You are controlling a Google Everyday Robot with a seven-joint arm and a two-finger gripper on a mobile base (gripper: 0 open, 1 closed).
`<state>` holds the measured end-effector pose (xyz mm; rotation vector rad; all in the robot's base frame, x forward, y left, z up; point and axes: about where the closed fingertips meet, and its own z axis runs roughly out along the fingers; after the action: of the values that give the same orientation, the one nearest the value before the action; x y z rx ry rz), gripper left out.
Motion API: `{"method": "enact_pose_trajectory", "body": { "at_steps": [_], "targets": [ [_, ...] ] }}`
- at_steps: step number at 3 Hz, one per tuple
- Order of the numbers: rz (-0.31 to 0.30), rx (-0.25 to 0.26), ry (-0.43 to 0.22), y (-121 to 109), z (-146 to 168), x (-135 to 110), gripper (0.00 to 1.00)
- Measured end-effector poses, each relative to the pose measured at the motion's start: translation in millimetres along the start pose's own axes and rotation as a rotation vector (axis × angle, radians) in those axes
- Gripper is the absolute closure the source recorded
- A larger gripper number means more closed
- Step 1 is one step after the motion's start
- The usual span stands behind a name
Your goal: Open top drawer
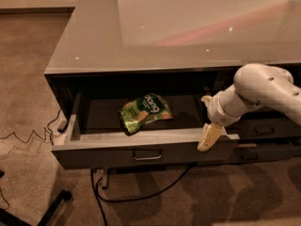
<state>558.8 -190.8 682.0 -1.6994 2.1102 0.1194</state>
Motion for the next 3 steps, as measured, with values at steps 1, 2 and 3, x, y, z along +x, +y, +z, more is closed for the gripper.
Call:
{"method": "enact_pose_trajectory", "body": {
  "at_steps": [1, 2, 3],
  "targets": [
    [-0.075, 0.035, -0.018, -21.2, -17.6, -6.6, 0.0],
    [-0.076, 0.036, -0.018, -21.0, -17.1, -6.6, 0.0],
    [-0.079, 0.041, -0.026, -22.3, -16.5, -10.3, 0.0]
  ]
}}
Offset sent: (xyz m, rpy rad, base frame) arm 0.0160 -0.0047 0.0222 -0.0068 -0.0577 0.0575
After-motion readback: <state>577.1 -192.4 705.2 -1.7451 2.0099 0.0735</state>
